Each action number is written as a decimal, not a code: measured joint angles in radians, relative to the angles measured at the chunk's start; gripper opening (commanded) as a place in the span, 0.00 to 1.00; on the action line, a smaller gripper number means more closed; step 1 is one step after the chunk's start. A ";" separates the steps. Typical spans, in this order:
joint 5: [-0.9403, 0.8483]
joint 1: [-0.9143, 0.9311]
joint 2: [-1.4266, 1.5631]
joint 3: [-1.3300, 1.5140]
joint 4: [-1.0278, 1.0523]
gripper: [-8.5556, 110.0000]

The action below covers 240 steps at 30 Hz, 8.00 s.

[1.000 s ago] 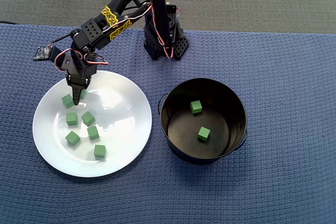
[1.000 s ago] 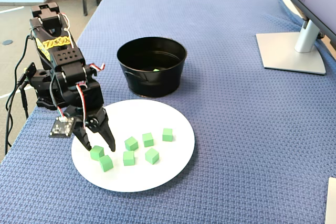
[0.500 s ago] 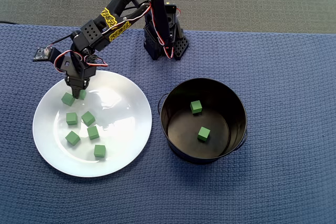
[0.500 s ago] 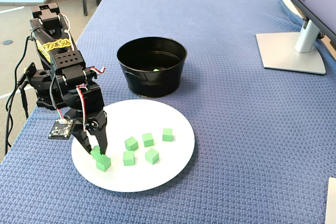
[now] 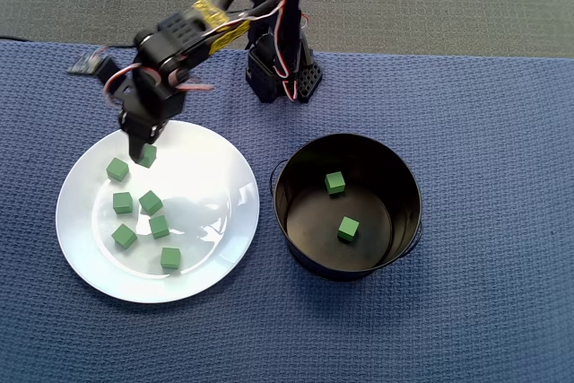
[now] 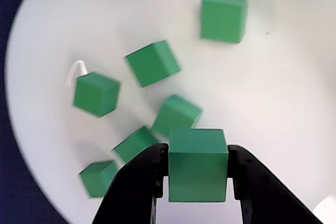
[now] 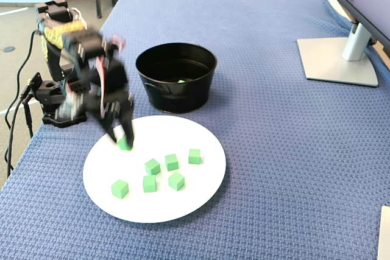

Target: Pick up the green cubes from the white plate and place them in the black recipient

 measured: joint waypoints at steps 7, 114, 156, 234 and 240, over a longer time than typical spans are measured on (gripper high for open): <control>0.304 -0.374 0.189 -0.132 0.172 0.07; -0.046 0.160 -0.574 -0.273 -0.071 0.07; 0.411 -0.782 0.281 0.041 0.118 0.41; -0.147 -0.015 -0.769 -0.641 0.146 0.29; -0.183 0.011 -0.769 -0.641 0.141 0.29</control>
